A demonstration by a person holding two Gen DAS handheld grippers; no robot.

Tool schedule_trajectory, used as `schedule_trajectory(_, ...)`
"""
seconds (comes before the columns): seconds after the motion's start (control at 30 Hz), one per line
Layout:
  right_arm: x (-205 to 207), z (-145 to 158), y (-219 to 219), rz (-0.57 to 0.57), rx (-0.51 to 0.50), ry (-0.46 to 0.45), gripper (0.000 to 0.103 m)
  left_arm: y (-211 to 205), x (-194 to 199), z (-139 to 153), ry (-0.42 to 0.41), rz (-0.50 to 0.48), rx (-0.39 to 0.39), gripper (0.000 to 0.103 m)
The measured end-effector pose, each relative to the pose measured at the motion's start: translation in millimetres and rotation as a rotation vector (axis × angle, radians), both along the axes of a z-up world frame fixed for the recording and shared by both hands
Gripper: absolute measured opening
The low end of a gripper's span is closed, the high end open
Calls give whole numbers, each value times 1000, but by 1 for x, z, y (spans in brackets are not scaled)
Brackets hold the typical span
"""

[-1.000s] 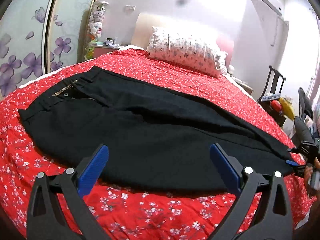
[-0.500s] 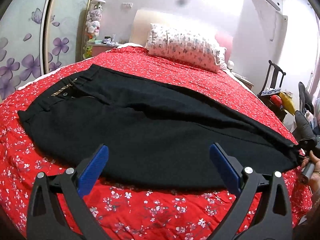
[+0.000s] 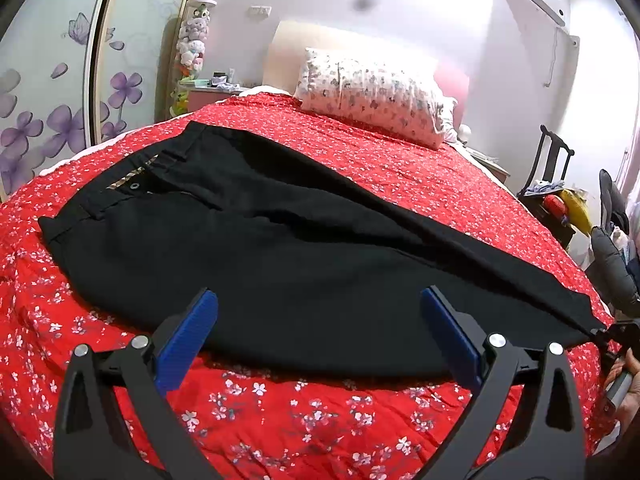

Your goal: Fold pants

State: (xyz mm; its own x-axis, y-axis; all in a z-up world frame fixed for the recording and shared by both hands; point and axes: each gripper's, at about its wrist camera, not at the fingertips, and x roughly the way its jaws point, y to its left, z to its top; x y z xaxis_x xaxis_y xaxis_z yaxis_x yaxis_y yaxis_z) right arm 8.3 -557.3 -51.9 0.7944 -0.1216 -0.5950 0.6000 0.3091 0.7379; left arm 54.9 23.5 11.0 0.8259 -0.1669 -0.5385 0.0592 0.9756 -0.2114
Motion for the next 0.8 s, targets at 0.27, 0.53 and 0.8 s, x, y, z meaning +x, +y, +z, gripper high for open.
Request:
schedule_trajectory(0.27, -20, 31, 28, 34, -11, 7, 30, 9, -5, 6, -20, 47, -31, 101)
schedule_trajectory(0.53, 66, 20, 115, 334, 246, -173, 45, 16, 4, 2, 50, -15, -80, 101)
schedule_trajectory(0.8, 101, -6, 126, 307, 244, -81, 45, 29, 15, -13, 115, 11, -199, 101)
